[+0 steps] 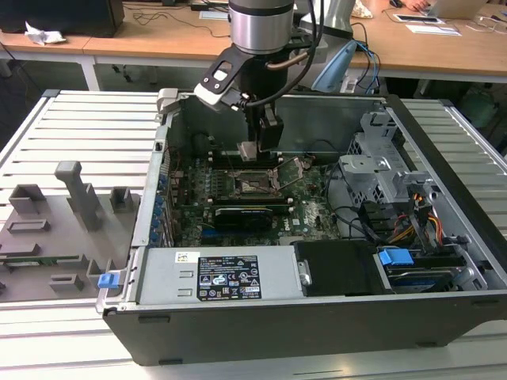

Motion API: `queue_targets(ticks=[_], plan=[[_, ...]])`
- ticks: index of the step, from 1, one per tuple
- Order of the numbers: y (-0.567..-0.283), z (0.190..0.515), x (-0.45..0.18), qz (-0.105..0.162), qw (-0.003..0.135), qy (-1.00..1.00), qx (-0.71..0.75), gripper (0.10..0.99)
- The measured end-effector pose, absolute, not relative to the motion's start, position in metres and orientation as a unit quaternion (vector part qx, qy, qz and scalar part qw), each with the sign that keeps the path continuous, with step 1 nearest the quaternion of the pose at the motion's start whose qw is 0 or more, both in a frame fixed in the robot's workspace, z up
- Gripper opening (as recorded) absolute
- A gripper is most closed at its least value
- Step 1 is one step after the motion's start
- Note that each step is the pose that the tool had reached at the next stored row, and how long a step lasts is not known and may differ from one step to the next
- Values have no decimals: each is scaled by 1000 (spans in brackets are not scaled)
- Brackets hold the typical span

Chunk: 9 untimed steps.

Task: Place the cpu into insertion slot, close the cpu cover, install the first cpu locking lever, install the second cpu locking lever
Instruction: 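Place the cpu into insertion slot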

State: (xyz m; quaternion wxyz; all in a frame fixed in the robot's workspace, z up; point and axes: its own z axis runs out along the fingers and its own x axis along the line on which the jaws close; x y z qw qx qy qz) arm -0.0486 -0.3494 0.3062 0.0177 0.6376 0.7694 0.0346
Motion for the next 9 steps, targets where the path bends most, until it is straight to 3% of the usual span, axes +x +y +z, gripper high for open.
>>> queue_targets(ticks=[9], plan=[[-349,297,-49,32,20,745,665,525]])
